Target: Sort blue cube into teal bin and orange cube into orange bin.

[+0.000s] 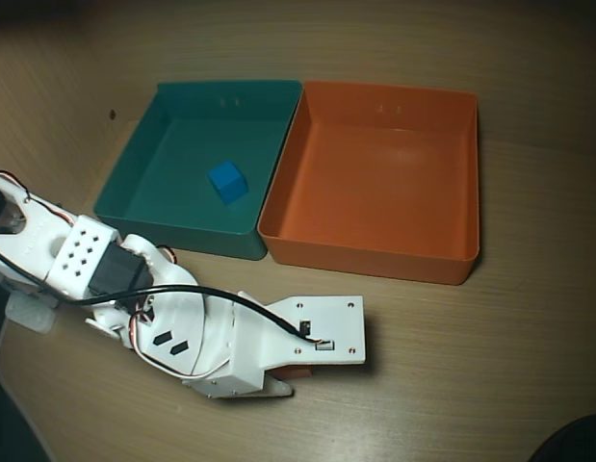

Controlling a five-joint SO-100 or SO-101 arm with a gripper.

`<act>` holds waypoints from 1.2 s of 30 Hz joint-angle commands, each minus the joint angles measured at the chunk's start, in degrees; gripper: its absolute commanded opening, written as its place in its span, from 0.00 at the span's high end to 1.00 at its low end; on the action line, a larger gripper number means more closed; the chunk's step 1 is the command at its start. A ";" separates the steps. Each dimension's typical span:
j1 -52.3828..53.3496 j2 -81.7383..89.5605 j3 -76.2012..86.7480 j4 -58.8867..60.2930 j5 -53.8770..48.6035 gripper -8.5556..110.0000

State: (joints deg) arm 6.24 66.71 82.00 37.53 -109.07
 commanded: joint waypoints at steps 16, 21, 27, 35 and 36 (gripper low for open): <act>-1.58 11.51 -10.37 -0.79 15.82 0.98; -4.75 19.16 -14.24 -0.79 20.83 0.98; -12.74 21.71 -14.85 -0.79 20.92 0.98; -21.71 18.28 -15.47 -0.79 20.92 0.98; -22.50 17.49 -15.56 -0.88 20.83 0.98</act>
State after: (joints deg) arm -14.33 82.71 71.98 37.62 -88.33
